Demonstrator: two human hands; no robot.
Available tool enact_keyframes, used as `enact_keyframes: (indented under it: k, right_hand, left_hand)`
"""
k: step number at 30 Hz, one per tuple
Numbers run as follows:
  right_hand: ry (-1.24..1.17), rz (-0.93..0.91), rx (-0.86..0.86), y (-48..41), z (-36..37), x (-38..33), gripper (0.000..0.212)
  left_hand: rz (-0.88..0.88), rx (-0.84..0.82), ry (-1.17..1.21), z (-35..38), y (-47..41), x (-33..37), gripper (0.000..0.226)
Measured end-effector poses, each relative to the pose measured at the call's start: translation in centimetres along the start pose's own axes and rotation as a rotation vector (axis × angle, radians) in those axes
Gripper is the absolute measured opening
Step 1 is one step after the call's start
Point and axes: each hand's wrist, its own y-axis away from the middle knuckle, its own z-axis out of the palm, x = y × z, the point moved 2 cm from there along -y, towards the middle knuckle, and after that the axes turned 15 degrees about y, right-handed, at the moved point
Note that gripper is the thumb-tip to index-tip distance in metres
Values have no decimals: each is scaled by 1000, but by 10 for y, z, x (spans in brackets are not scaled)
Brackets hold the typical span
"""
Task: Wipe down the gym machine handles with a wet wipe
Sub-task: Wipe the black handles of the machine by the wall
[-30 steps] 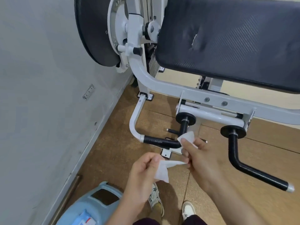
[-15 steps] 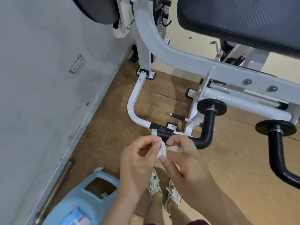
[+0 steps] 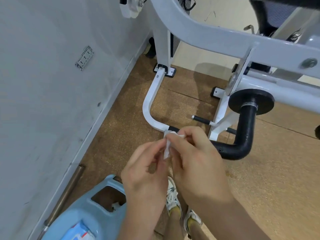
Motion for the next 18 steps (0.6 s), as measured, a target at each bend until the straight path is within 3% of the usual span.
enact_keyframes:
  k: [4,8,11,15,18]
  right_hand:
    - [35,3,32,-30,6,2,24]
    - [96,-48,100,-11,3,8,14]
    - [72,-49,151,-2,3,5,14]
    - [69,6,166,-24,9,0,32]
    - [86,132,167,-9,5,0,27]
  left_hand:
    - [17,-41,-61,-5,-4,2,35]
    - [-58,-119,41,-3,-16,3,25]
    - [-67,-129,68,-3,-18,1,25]
    - [-76,-115,149,0,-15,5,28]
    - [-28,-170,132,-3,-16,8,22]
